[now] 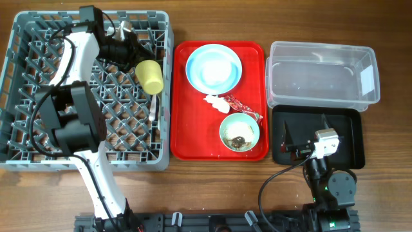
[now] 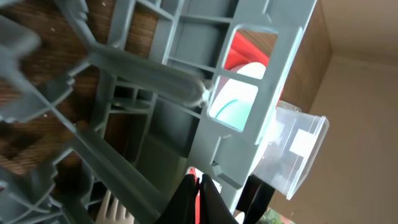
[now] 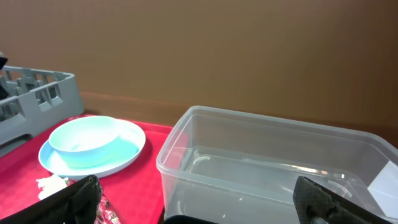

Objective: Sort waste into correct bins and load items into the dishwasher rack
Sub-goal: 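Set the yellow cup in the rack and open the left gripper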

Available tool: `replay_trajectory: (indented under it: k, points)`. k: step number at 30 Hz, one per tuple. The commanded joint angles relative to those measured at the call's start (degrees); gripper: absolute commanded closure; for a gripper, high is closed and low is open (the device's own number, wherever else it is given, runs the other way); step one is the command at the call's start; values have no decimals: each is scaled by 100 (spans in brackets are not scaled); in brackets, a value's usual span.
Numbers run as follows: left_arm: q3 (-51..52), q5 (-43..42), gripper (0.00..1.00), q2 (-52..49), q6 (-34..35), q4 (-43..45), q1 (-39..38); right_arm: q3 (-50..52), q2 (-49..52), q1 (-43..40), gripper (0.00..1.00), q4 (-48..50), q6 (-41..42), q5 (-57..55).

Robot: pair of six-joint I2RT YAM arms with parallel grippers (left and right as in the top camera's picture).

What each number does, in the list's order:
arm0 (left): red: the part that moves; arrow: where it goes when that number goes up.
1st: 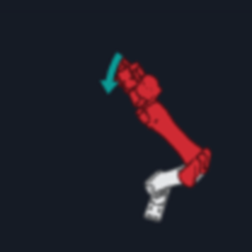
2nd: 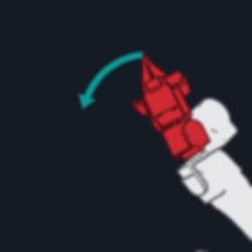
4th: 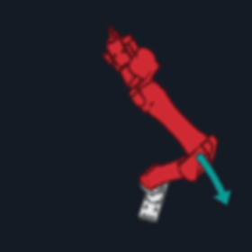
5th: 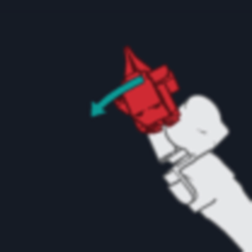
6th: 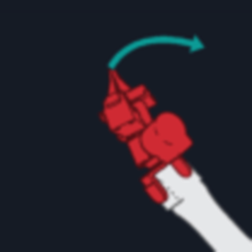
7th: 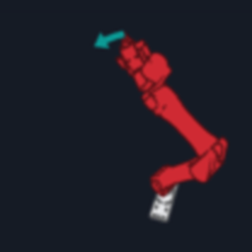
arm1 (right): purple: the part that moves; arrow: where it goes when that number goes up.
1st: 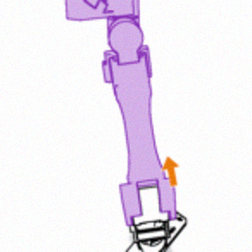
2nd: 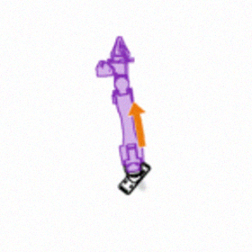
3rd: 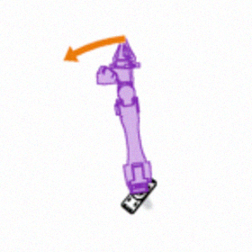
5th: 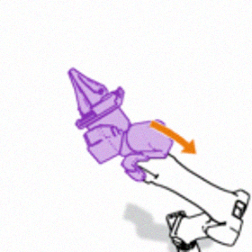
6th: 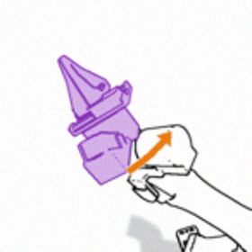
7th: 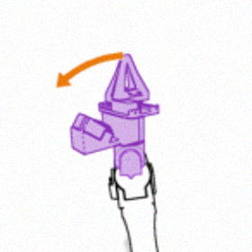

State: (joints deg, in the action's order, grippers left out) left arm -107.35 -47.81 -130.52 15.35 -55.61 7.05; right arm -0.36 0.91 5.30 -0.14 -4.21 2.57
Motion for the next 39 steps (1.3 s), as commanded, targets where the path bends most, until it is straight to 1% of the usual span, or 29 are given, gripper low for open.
replay_trajectory:
  k: [1, 4, 7, 10, 12, 14, 16, 19, 22, 23, 25, 27, 29, 32, 35, 39]
  points:
    - [50, -33, 96, -72, 81, 15, 83, 7, -11, -28, 0, 22, -31, 52]
    - [11, -31, 96, 50, 81, 37, 184, 7, -11, -28, 0, 22, -28, 52]
    - [-271, 35, 96, 380, 192, 37, 365, 7, -11, -28, 0, 22, -28, 52]
    - [-535, 81, 95, 942, 260, 20, 525, 7, -11, -28, 0, 22, -31, 52]
    - [-546, 284, 95, 1360, 356, -94, 551, 7, -11, -28, 0, 22, -31, 52]
    - [-546, 566, 96, 1816, 354, -389, 518, 7, -11, -28, 0, 22, -31, 52]
    - [-546, 970, 96, 2308, 352, -942, 374, 7, -11, -28, 0, 22, -31, 52]
    - [-544, 1639, 96, 2736, 308, -1781, -7, 7, -11, -28, 0, 22, -33, 52]
    - [-533, 2476, 96, 2830, 308, -2503, -745, 7, -11, -28, 0, 22, -31, 52]
    - [-424, 3075, 96, 2806, 313, -2623, -1259, 7, -11, -28, 0, 22, -31, 50]
    - [-262, 3731, 96, 2765, 415, -2662, -1801, 7, -11, -28, 0, 22, -31, 52]
    - [-79, 4708, 96, 2693, 944, -2796, -2271, 7, -11, -28, 0, 22, -31, 52]
    - [125, 5425, 96, 2612, 1355, -2935, -2605, 7, -11, -28, 0, 22, -28, 50]
    - [518, 5589, 96, 2566, 1412, -2771, -2820, 7, -11, -28, 0, 22, -31, 52]
    - [763, 6072, 96, 2559, 1427, -2511, -2750, 7, -11, -28, 0, 22, -31, 52]
    - [798, 6133, 96, 2559, 1436, -2020, -2614, 7, -11, -28, 0, 22, -28, 52]
